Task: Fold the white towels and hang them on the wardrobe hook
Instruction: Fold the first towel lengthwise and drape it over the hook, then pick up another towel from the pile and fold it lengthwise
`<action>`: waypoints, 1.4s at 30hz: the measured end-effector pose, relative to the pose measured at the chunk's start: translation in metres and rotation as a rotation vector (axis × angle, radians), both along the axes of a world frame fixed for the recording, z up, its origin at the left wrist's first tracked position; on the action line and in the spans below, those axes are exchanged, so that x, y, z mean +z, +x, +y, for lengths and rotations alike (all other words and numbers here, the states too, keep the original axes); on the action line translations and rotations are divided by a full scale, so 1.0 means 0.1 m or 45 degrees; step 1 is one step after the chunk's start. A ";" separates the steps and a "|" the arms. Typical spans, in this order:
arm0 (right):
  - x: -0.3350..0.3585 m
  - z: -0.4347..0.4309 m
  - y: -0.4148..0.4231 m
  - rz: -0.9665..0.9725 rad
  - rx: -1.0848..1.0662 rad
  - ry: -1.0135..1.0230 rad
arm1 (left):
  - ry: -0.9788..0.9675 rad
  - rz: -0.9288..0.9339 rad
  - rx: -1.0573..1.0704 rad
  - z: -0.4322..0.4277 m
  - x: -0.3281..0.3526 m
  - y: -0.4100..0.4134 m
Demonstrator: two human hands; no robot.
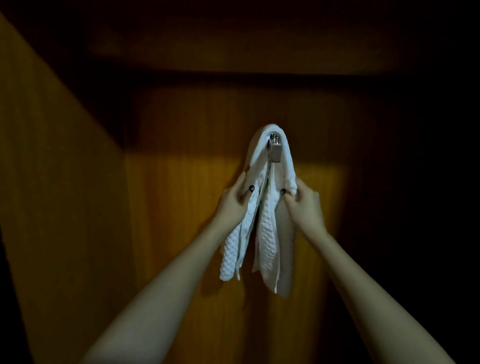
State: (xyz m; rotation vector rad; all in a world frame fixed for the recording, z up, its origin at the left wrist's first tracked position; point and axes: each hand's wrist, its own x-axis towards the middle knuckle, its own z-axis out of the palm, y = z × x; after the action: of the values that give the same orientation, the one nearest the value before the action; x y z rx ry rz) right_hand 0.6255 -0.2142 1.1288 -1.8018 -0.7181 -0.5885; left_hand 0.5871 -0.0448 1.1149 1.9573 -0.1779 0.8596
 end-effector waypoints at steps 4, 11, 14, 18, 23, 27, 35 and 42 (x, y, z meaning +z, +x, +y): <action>0.02 0.01 -0.03 0.019 0.026 -0.045 | -0.044 0.044 0.019 -0.07 -0.06 0.02; -0.37 -0.21 -0.55 0.121 0.105 -0.197 | 0.135 0.151 -0.089 -0.02 -0.20 -0.56; -0.75 -0.28 -0.89 0.186 -0.016 -0.301 | 0.298 0.273 0.009 -0.01 -0.61 -0.90; -1.53 -0.37 -1.50 0.278 -0.085 -0.402 | 0.482 0.344 0.093 -0.02 -1.40 -1.56; -2.63 -0.47 -2.35 0.441 -0.105 -0.612 | 0.715 0.562 0.203 -0.01 -2.40 -2.38; -3.40 -0.51 -2.81 0.576 0.000 -0.761 | 0.652 0.692 0.084 0.06 -3.23 -2.87; -4.82 -0.25 -2.92 0.733 0.107 -1.045 | 0.573 1.002 0.102 0.33 -4.85 -3.29; -6.33 0.19 -2.63 0.805 0.264 -1.233 | 0.490 1.137 0.210 0.65 -6.30 -3.40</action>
State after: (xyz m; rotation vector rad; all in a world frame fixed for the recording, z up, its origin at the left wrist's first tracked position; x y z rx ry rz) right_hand 0.3627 -0.1954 0.4962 -2.5410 -0.7751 0.5810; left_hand 0.2466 0.0201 0.4846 2.5549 0.3736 -0.0243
